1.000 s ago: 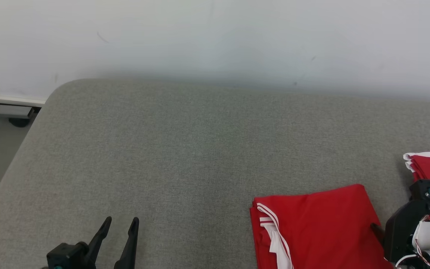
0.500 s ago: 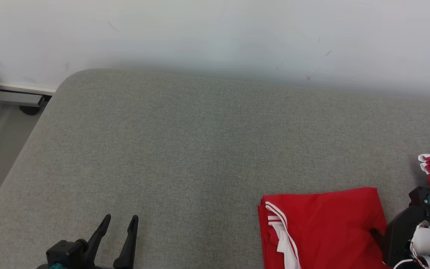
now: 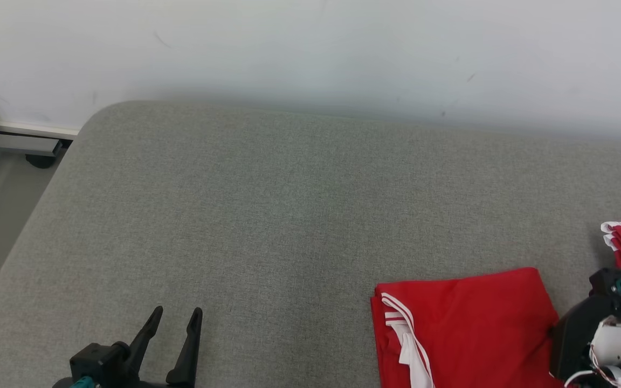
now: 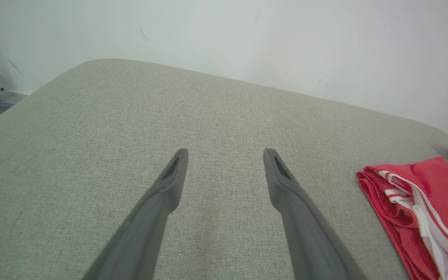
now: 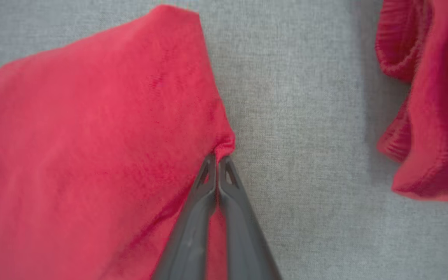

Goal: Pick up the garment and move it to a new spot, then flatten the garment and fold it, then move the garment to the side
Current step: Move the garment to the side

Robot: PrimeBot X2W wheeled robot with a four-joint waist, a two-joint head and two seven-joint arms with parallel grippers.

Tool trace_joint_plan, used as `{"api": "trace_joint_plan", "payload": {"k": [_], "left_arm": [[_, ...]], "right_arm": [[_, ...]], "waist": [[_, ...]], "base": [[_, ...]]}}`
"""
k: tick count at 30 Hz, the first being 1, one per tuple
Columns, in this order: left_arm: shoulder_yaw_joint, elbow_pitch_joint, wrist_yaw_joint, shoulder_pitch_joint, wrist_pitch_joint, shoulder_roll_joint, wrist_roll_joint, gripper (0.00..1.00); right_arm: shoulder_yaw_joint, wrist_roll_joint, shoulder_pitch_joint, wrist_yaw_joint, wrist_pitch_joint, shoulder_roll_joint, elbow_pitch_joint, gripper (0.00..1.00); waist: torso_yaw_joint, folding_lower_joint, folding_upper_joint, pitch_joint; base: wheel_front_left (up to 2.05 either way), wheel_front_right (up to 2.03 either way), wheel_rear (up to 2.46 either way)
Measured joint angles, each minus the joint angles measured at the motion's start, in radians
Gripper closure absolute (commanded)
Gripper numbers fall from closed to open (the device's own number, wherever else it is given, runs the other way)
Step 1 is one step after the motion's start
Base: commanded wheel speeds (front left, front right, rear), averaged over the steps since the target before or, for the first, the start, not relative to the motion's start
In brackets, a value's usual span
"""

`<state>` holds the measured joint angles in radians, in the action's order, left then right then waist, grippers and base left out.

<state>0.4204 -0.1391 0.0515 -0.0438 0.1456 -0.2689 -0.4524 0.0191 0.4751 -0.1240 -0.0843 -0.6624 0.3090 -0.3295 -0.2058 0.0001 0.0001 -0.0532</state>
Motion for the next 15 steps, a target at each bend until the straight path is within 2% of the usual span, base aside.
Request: {"api": "trace_joint_plan", "payload": {"k": [5,15], "left_arm": [[0.007,-0.011,0.0,-0.004,0.0,0.006,0.0,0.0],[0.006,-0.019,0.0,0.004,0.0,0.008,0.0,0.0]], "right_arm": [[0.014,-0.015,-0.059,0.019,0.027,0.019,0.019,1.0],[-0.032,-0.026,-0.157,0.015,0.064,0.072,0.1,1.0]], "waist": [[-0.002,0.0,0.0,0.009],[-0.004,-0.0001,0.0,0.041]], "base": [[0.0,0.0,0.0],[0.0,0.0,0.0]]}}
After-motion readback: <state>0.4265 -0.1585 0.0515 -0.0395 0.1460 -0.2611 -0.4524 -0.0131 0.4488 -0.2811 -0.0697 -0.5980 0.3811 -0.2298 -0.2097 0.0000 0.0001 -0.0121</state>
